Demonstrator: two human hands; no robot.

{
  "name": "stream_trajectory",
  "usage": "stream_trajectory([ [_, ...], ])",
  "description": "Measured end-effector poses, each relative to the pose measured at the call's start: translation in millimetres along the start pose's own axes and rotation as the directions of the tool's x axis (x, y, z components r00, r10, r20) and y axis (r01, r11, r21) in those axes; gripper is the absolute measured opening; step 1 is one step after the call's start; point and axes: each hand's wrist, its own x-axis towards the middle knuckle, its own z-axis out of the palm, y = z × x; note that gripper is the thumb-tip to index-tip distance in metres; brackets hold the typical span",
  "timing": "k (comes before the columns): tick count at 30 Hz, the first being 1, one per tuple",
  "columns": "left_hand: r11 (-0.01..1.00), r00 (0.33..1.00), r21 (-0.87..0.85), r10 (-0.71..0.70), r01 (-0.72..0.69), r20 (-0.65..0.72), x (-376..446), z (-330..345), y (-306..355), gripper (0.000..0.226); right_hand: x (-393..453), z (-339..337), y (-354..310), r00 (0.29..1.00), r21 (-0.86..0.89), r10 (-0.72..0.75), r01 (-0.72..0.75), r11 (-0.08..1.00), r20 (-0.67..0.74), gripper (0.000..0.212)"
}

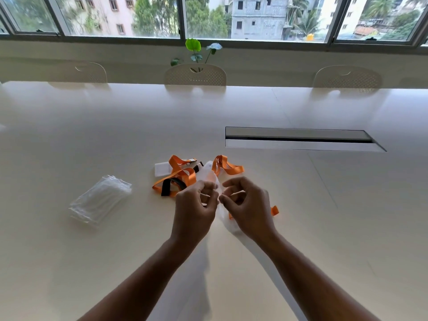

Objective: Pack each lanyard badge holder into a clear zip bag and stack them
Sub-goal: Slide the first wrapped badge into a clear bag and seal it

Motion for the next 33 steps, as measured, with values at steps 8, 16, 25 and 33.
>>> stream_trajectory([
  [8, 0.987, 0.998, 0.149, -0.053, 0.058, -0.042, 1.5, -10.4, 6.2, 0.028, 6.9, -10.6, 11.8, 0.984, -0.203, -0.082, 0.048, 0.978, -0.16, 0.022],
  [16, 0.994, 0.998, 0.095, 0.057, -0.056, -0.01, 9.3, -15.1, 14.5, 0.033, 0.5, 2.6, 7.9, 0.927, -0.366, -0.361, 0.372, 0.853, 0.102, 0.025],
  [25, 0.963, 0.972, 0.138, 0.236, -0.231, -0.022, 12.8, -27.3, 7.7, 0.024, 8.7, 5.1, 0.2, 0.965, -0.29, -0.231, 0.258, 0.922, 0.127, 0.068],
  [33, 0.718, 0.783, -0.36, -0.416, 0.595, 0.463, 59.6, -70.6, -46.6, 0.035, 13.5, -8.3, -0.3, 0.958, -0.023, -0.21, 0.219, 0.976, 0.195, 0.071],
])
